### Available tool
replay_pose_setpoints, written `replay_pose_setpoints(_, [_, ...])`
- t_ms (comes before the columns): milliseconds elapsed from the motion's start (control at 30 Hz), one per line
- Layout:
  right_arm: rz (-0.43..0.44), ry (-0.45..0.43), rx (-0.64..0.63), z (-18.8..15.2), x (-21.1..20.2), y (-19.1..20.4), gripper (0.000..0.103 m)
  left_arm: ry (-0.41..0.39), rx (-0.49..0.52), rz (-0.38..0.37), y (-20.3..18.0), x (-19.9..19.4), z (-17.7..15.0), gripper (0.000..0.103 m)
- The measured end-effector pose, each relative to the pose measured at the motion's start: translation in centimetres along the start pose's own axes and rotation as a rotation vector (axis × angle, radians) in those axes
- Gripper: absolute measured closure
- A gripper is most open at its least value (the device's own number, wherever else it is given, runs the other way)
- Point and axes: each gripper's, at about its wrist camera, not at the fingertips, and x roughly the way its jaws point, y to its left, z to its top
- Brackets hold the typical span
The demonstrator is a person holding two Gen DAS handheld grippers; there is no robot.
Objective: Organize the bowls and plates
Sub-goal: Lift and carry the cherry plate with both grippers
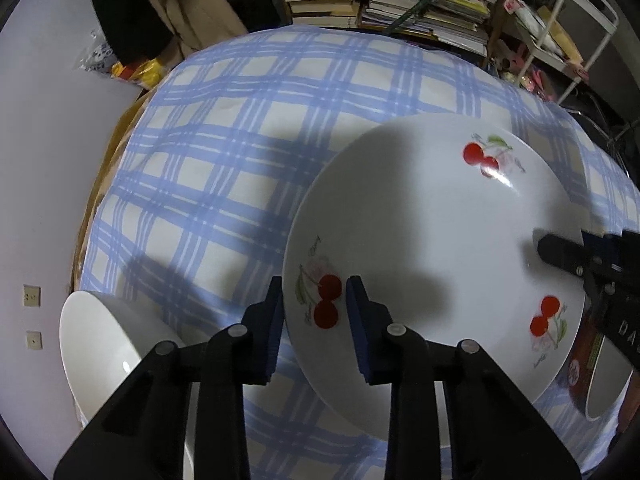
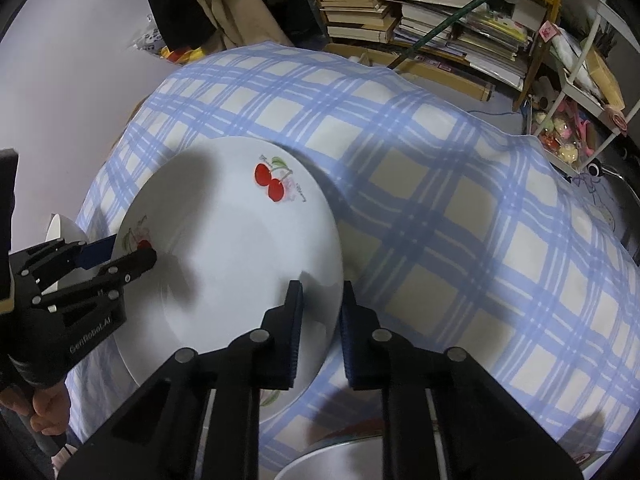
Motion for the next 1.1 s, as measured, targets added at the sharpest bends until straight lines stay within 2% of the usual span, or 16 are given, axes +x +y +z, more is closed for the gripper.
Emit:
replay_pose_setpoints(233, [0.043,-0.027,0.050,-0.3,0.1,-0.5,0.085,0.041,-0.065,-0.054,0.9,0.3,0.7,0.074])
replay_pose_setpoints(333, [0.074,-0.040,0.108,-0.4,0.0,-1.1,0.087,0.039,-0.069,-0.055,1.2,0.1,0.6,0.079])
replay_pose_setpoints(600, [0.110,-0.029,0.143,-0.7,-1.3,-1.1,0.089,0.006,-0.062,-0.068,1.7,-2.0,-0.4,0.079])
replay_pose_setpoints(767, [0.113,-0.045,0.135,-0.9,-3.1,-0.6,0.089,-0.037,-0.033,-0.091,2.1,-4.6,-1.3,0.079])
replay_pose_setpoints(867, [0.121,-0.054,0.136,-1.3,-4.5,-0.4,0.089,-0.074,0.005,-0.073,1.8,-6.4,-2.0,0.080])
replay_pose_setpoints(1100, [0.135,-0.067,0.135,-3.3,-7.5,0.6,0.089,-0.123,0.007,-0.110,2.5,-10.2,-4.5,0.080])
